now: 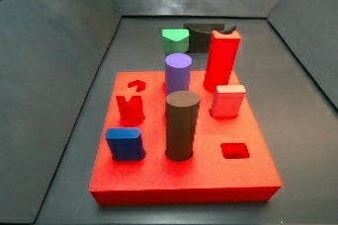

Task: Pick up the hexagon object. Move up. Place the hexagon object on the fixture. Regrasp the hexagon object. Move to above the board. Insert the hexagon object.
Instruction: Place the hexagon object on the fixture.

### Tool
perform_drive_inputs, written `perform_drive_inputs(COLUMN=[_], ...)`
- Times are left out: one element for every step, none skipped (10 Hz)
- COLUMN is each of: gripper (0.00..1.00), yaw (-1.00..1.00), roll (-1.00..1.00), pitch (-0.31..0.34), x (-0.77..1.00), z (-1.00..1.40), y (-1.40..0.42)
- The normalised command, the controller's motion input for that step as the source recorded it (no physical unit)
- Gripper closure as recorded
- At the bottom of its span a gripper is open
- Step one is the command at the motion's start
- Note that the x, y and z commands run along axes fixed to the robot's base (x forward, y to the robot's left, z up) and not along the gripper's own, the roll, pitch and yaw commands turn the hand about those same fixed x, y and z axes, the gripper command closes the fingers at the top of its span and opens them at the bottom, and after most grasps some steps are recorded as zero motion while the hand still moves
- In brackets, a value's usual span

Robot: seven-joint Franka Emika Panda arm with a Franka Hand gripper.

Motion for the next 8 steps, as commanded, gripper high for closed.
perform_drive_inputs(gripper=[1.00,1.00,1.00,1.00,1.00,1.00,1.00,1.00], yaw=[-1.00,-1.00,-1.00,-1.00,-1.00,-1.00,-1.00,-1.00], roll=[-0.08,-0.09,-0.11,-0.13,-0.15,-0.18,-0.23,-0.28], pitch=[0.085,0.086,0.094,0.095,0.104,0.116,0.140,0.171], x=[1.00,1.00,1.00,1.00,1.00,1.00,1.00,1.00], z=[-0.09,-0.13,-0.13,-0.11,-0.11,-0.10,-0.09,-0.08], y=[-0.07,-0.07,-0.06,-0.06,-0.05,-0.04,-0.04,-0.03])
